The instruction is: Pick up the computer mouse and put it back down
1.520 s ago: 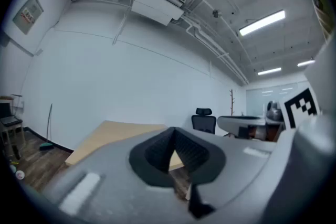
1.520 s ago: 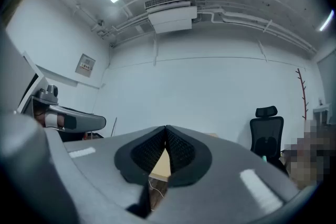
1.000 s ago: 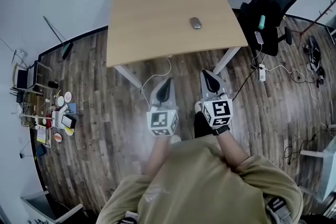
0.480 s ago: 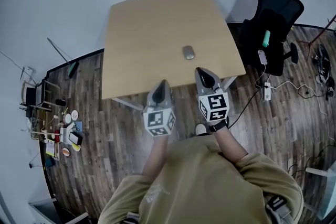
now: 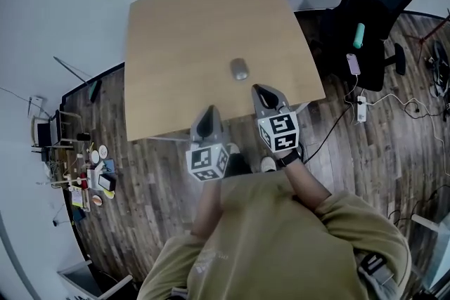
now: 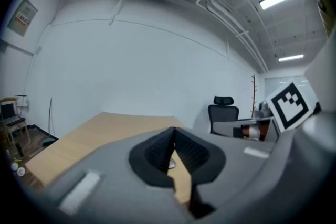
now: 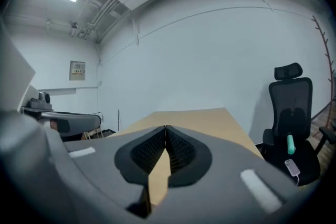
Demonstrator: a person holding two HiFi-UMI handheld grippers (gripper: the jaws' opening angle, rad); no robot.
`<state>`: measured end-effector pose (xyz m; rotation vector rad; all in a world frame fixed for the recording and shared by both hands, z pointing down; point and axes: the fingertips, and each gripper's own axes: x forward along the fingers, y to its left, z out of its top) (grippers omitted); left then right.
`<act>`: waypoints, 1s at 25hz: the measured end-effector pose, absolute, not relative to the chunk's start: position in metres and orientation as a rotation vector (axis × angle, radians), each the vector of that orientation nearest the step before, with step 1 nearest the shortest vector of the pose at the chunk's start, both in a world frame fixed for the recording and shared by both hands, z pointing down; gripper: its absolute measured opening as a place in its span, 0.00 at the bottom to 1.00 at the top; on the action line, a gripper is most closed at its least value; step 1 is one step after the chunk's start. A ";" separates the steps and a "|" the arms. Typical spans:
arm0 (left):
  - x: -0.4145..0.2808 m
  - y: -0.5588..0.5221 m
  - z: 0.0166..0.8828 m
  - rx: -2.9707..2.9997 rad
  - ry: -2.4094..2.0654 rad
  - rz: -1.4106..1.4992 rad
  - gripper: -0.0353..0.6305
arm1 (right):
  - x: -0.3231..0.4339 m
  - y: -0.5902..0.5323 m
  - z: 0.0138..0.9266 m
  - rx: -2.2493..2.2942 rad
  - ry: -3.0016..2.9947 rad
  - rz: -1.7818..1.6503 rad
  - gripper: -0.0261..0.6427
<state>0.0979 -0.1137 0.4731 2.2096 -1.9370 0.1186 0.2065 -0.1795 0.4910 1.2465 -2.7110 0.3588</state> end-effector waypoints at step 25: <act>-0.005 -0.313 0.603 2.178 -1.590 0.317 0.06 | 0.105 -0.364 0.689 1.127 -2.125 0.558 0.29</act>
